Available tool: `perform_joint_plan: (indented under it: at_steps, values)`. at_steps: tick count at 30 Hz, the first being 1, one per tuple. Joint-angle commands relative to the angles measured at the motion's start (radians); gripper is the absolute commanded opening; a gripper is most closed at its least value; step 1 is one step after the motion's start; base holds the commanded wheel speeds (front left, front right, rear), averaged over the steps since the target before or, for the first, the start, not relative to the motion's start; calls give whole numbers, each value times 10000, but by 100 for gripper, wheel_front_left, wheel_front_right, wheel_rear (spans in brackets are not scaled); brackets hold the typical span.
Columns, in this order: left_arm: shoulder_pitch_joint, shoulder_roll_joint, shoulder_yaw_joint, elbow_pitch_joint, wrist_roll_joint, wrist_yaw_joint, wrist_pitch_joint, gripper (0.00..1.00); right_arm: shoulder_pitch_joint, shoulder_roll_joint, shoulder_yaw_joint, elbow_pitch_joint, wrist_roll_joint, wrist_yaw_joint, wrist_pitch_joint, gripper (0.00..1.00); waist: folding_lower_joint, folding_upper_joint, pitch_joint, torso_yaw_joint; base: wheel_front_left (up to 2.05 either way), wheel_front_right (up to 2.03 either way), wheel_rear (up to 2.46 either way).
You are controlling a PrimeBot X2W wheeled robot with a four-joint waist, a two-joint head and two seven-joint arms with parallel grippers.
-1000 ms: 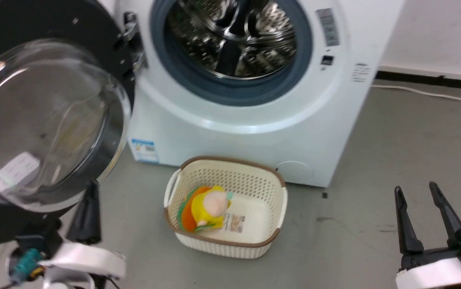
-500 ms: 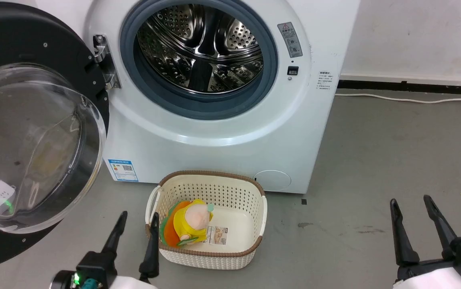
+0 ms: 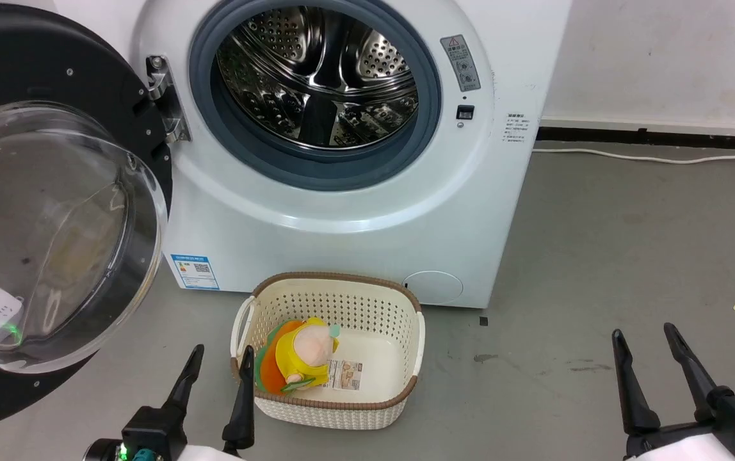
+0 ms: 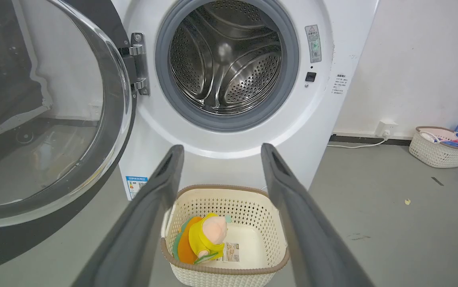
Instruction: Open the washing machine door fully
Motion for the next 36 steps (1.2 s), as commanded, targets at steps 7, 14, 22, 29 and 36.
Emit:
perform_joint_plan:
  at_steps: [7, 14, 22, 29, 36]
  values:
    - [3, -145, 121, 121, 218, -123, -54, 100, 93, 31, 38, 34, 63, 6, -43, 100, -1, 0, 22, 6, 0, 0, 0]
    - [-38, -253, 211, 197, 291, -217, -54, 100, 79, 31, 32, 47, 66, 6, -43, 100, -1, 0, 37, 11, 0, 0, 0]
    - [-24, -291, 262, 162, 238, -223, 68, 0, -20, -1, 50, 11, 2, -2, 69, 0, 0, 0, 50, 4, 0, 0, 0]
    - [-47, -326, 329, 92, 352, -223, 211, 0, -51, 1, 109, -20, -24, -1, 212, 0, 0, 0, 65, -16, 0, 0, 0]
    - [-77, -370, 416, 1, 499, -224, 395, 0, -90, 3, 185, -59, -58, -1, 397, 0, -1, 0, 83, -41, 0, 0, 0]
